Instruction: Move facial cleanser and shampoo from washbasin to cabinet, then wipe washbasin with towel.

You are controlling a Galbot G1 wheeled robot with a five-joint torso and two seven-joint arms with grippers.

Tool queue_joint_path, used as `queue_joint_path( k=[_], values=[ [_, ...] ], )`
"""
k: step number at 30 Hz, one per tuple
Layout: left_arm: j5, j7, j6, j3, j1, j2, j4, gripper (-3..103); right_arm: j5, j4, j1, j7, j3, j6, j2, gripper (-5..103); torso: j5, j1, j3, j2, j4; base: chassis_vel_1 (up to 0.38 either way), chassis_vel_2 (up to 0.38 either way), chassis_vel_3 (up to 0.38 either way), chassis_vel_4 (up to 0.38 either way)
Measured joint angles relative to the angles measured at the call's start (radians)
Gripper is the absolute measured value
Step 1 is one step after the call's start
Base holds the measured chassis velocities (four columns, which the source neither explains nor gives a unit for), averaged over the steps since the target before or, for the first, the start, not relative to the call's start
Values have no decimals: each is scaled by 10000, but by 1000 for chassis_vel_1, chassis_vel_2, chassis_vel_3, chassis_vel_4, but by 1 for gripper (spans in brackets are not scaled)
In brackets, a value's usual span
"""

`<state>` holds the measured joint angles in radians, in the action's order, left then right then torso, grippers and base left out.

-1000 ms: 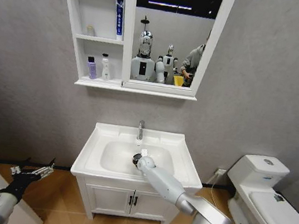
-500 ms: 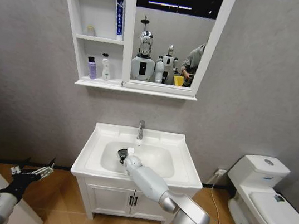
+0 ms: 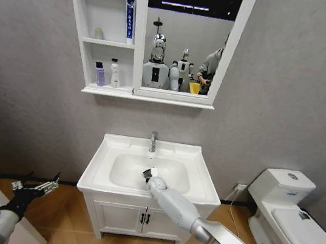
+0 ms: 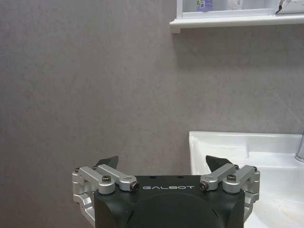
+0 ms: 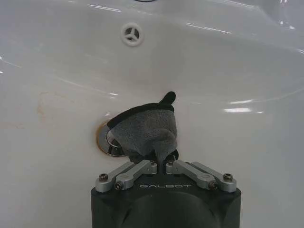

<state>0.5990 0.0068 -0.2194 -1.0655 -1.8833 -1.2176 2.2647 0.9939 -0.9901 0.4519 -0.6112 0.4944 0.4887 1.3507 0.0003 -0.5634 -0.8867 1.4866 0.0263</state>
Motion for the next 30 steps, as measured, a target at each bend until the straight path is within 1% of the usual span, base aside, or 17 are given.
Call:
queue_joint_path(
  k=[3,7,10,11,14,15,18,20,22,23,24,25,27,30],
  values=[
    [0,0,0,0,0,0,0,100,-106,-106,-135,-61,75,107,-241,3,-1,-1,-1,-1,3,0,0,0,0],
    [0,0,0,0,0,0,0,100,-85,-23,-202,50,75,103,-206,3,-3,-1,-1,0,5,0,0,0,0],
    [0,0,0,0,0,0,0,100,228,143,-185,482,111,-278,152,3,-4,-1,-2,0,3,0,0,0,0],
    [0,0,0,0,0,0,0,100,228,143,-185,482,111,-278,152,3,-4,-1,-2,0,3,0,0,0,0],
    [0,0,0,0,0,0,0,100,413,332,-170,831,164,-603,628,3,-3,-1,-1,0,-1,0,0,0,0],
    [0,0,0,0,0,0,0,100,413,332,-170,831,164,-603,628,3,-3,-1,-1,0,-1,0,0,0,0],
    [0,0,0,0,1,0,0,100,400,585,-225,1059,220,-758,971,3,-3,-1,-1,0,-1,0,0,0,0],
    [0,0,0,0,0,0,0,100,285,643,-238,1012,238,-737,1009,3,-3,0,-1,0,-2,0,0,0,0],
    [0,0,0,0,0,0,0,100,-65,687,-266,654,248,-515,976,3,-2,0,-1,-1,-3,0,0,0,0],
    [0,0,0,0,0,0,0,100,-437,703,-288,363,248,-329,849,3,-3,-1,-1,-1,-3,0,0,0,0],
    [0,0,0,0,0,0,0,100,-437,703,-288,363,248,-329,849,3,-3,-1,-1,-1,-3,0,0,0,0],
    [0,0,0,0,0,0,0,100,-818,690,-313,220,260,-221,660,3,-2,-1,-2,-1,-2,0,0,0,0],
    [0,0,0,0,0,0,0,100,-1103,561,-375,76,355,-52,323,3,-4,-1,-2,-1,7,0,0,0,0],
    [0,0,0,0,0,0,0,100,-1100,485,-384,62,386,19,166,3,-3,-1,-2,-1,7,0,0,0,0]
  ],
)
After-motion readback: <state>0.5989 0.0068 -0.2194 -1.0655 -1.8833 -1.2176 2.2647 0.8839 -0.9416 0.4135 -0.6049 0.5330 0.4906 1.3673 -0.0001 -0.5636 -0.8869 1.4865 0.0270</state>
